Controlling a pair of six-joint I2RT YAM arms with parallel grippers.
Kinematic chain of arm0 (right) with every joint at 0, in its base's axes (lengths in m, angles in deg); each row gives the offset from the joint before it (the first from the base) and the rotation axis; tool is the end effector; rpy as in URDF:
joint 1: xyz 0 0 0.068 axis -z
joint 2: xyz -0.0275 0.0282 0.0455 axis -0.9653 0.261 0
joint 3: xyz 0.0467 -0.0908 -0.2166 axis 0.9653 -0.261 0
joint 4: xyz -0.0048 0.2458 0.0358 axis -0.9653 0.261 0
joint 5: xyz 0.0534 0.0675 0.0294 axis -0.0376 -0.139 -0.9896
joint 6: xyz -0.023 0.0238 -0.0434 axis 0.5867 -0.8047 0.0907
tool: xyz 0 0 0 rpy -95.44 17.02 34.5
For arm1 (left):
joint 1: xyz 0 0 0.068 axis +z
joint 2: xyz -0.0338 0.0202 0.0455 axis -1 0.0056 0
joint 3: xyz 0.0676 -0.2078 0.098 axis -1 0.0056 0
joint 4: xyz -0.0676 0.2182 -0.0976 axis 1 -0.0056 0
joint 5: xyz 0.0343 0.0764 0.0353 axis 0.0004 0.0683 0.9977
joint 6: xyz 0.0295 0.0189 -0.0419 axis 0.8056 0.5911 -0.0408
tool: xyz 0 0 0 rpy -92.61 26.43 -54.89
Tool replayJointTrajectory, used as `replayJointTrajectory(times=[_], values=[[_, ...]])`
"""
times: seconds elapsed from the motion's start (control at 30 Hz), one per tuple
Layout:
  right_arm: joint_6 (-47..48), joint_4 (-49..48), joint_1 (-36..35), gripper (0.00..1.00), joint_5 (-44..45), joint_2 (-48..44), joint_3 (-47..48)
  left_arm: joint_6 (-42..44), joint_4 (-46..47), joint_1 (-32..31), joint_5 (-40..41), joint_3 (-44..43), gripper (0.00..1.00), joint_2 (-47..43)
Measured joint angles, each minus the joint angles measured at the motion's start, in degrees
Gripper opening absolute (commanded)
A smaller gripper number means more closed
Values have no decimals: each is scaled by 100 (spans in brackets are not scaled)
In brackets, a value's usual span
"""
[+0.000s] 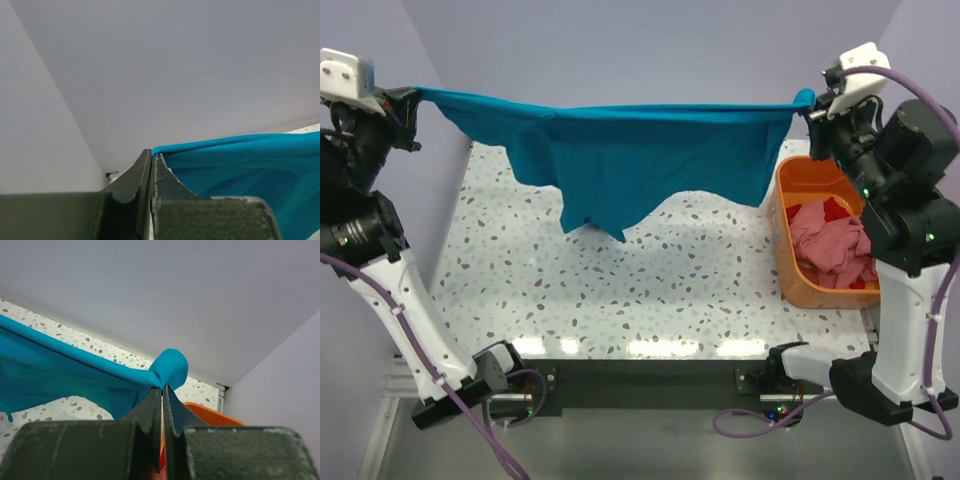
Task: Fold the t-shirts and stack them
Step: Flatten the tshirt out
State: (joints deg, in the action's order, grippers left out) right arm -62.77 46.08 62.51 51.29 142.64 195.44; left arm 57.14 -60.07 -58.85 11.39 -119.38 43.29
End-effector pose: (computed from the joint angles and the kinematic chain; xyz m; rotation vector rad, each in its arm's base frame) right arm 0.1694 0.0369 0.5381 -0.3947 1.5488 -0.0623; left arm 0.1691 0.0725 0.5362 0.2050 1.4000 -0.0992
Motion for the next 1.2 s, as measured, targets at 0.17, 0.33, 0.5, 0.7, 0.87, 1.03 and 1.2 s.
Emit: replayJointTrajectory(times=[0.17, 0.33, 0.5, 0.7, 0.87, 1.03, 1.2], values=[[15, 42, 2, 0, -31, -660, -35, 214, 11, 26, 562, 328, 0, -1021], [15, 28, 2, 0, -31, -1139, 256, 669, 28, -55, 1384, -238, 0, -1467], [63, -216, 2, 0, -28, -1176, 782, 1161, 42, -214, 1971, -1268, 0, -1187], [304, -636, 0, 0, -142, -769, 533, 1604, -11, -240, 2085, -1692, 0, -754], [433, -1047, 0, 0, -463, -229, -863, 1926, -111, -249, 1631, -184, 0, -802], [579, -1379, 0, 0, -667, 647, -2376, 2168, -323, -433, 1207, 2026, 0, -629], [748, -1591, 7, 0, -739, 1880, -3143, 2277, -339, -1145, 1388, 3285, 0, 479]])
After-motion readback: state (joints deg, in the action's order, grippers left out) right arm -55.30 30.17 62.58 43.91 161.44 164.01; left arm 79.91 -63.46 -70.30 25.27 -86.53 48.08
